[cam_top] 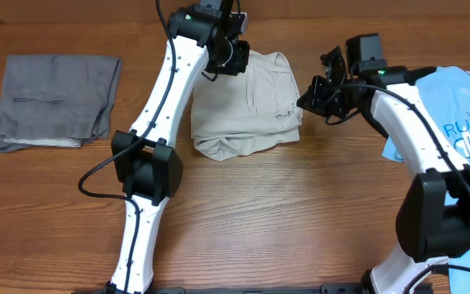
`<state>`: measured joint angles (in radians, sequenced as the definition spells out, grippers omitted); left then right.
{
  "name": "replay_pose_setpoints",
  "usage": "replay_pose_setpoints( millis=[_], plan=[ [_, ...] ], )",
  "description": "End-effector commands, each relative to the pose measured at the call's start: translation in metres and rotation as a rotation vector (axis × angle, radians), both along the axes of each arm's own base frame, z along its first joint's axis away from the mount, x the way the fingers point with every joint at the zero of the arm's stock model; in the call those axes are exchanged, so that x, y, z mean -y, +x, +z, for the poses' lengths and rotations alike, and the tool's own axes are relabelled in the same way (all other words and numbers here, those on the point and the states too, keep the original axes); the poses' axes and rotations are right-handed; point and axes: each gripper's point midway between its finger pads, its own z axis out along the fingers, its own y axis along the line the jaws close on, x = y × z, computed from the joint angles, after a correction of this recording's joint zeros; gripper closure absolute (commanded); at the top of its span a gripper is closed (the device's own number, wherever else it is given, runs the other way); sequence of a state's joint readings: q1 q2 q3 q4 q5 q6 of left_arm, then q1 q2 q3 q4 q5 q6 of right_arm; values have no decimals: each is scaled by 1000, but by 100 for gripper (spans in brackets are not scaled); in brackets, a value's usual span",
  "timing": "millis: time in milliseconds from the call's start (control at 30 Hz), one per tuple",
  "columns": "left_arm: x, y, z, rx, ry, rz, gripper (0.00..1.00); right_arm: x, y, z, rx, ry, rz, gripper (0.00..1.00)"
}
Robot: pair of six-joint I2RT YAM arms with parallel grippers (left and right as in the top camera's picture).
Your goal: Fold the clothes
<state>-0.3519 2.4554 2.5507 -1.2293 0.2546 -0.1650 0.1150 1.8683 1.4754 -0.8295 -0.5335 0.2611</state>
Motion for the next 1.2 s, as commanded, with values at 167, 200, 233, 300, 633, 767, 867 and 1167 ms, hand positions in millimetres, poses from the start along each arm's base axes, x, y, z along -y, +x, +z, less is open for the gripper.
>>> replay_pose_setpoints(
  millis=[167, 200, 233, 300, 633, 767, 867, 1167],
  plan=[
    [-8, 27, -49, 43, 112, 7, 96, -16, -1, -72, -77, -2, 44, 96],
    [-11, 31, -60, 40, 132, 17, 96, -14, -2, -83, -99, -19, 38, 96],
    [-14, 33, -70, 35, 150, 27, 96, -11, -4, -94, -123, -43, 31, 96],
    [-22, 37, -90, 20, 192, 45, 96, -3, -9, -117, -174, -94, 18, 96],
    [-50, 63, -134, 22, 213, 141, 96, 3, -22, -154, -270, -130, 13, 96],
    [-48, 73, -75, 96, 129, 143, 94, 3, -23, -154, -273, -130, 13, 96],
    [-54, 62, -20, 121, 86, 143, 96, 3, -25, -154, -281, -131, 14, 96],
    [-88, 3, 74, 107, 125, 175, 90, 0, -15, -106, -236, -120, 39, 96]
  ],
)
